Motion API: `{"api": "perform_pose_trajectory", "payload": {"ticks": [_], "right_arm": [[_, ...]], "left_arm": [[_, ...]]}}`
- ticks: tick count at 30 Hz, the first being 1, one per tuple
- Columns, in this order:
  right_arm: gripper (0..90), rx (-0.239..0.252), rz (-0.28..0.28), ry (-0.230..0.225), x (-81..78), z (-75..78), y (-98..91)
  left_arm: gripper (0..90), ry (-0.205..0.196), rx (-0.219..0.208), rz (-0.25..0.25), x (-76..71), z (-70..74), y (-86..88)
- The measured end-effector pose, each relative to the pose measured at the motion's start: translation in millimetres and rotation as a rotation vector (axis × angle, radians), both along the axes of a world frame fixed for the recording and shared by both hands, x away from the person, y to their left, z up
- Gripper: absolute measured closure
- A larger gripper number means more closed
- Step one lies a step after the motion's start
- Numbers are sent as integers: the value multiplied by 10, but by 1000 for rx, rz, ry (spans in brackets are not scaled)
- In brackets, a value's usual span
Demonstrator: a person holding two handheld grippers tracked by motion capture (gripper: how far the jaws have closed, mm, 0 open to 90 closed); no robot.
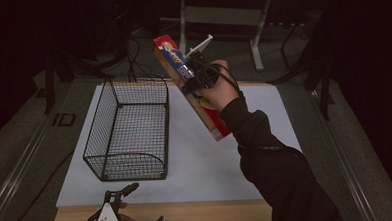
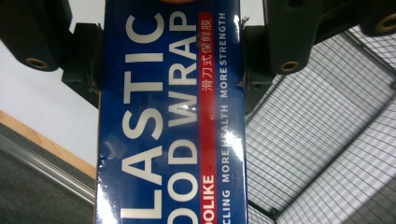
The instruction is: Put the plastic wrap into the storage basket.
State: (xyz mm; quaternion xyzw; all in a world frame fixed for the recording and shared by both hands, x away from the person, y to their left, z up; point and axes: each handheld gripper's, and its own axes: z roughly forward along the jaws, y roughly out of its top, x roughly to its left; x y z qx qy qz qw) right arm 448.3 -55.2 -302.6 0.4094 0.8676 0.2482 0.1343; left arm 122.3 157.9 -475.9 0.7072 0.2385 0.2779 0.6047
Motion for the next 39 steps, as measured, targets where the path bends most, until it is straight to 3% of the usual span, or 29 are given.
{"api": "perform_pose_trajectory", "payload": {"ticks": [14, 18, 22, 24, 31, 35, 39], "right_arm": [[396, 44, 74, -30, -122, 129, 546], [396, 81, 99, -15, -140, 127, 698], [396, 86, 125, -16, -189, 83, 910], [396, 106, 138, -1, -213, 51, 1010], [396, 169, 161, -11, -281, -64, 1303], [396, 165, 150, -36, -297, -169, 1450], [396, 212, 117, -52, -294, -244, 1507]], "left_arm": [[2, 13, -4, -11, -82, -3, 36], [2, 11, -8, -6, -101, -1, 54], [2, 7, -5, -10, -92, 3, 51], [2, 7, -4, -14, -96, 2, 51], [2, 7, -14, -12, -106, 3, 76], [2, 6, -14, -15, -106, 3, 78], [2, 8, -12, -18, -106, 2, 80]]}}
